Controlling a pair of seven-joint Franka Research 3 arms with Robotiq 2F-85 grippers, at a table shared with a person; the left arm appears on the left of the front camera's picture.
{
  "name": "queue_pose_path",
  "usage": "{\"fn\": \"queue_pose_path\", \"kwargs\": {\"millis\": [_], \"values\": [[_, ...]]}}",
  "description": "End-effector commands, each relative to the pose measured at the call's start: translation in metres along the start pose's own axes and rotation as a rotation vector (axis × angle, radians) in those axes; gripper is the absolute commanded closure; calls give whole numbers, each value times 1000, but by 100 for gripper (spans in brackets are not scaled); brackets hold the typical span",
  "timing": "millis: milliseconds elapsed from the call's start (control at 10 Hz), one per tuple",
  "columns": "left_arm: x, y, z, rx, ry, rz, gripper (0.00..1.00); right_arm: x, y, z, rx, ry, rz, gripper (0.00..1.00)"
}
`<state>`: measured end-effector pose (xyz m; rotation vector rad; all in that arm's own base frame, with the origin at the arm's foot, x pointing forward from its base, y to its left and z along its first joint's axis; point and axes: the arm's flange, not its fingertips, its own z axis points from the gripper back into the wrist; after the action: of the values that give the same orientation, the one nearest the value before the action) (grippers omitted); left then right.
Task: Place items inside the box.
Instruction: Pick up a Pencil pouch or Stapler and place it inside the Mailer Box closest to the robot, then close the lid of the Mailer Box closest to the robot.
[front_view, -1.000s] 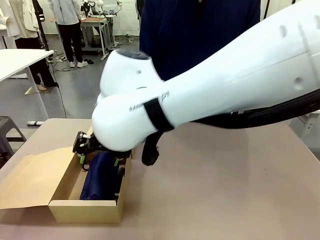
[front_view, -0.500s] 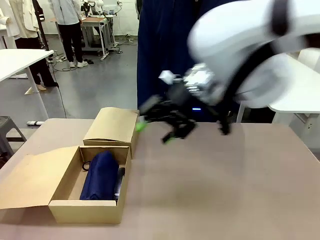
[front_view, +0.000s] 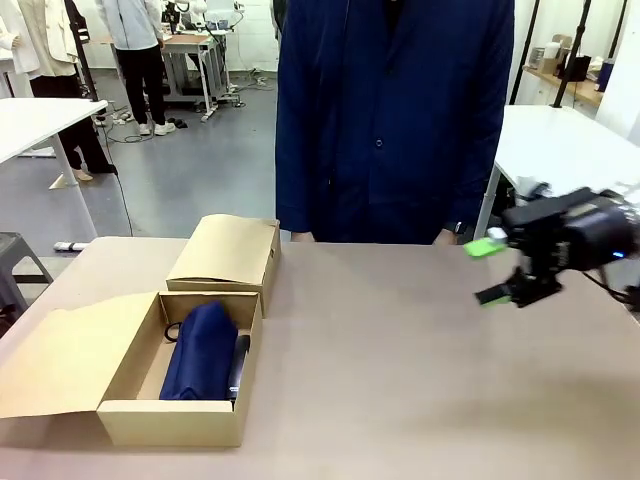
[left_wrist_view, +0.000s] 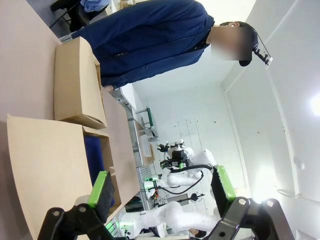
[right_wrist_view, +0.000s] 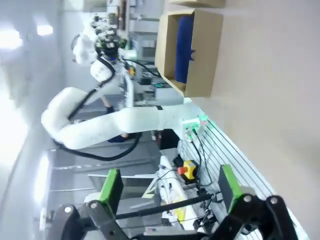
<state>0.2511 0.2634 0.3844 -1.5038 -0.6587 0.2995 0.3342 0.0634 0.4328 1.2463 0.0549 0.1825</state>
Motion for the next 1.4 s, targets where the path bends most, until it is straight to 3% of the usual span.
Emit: {"fn": "queue_pose_path", "kwargs": {"millis": [0,200,300,400,1300], "values": [[-2,-1,0,-10,11,-21,0,-53,-66,17,95,-21,40,0],[-2,-1,0,-10,11,-21,0,-78,-121,2,123,-109,119,0],[-2,-1,0,-10,11,-21,0,-67,-136,-32,-88,-143,-245,0],[-2,-1,0,-10,11,-21,0,-17,-89,57,108,-82,53,0],[0,0,0,0,1,-1,0,-17,-89,57,108,-82,53,0]]}}
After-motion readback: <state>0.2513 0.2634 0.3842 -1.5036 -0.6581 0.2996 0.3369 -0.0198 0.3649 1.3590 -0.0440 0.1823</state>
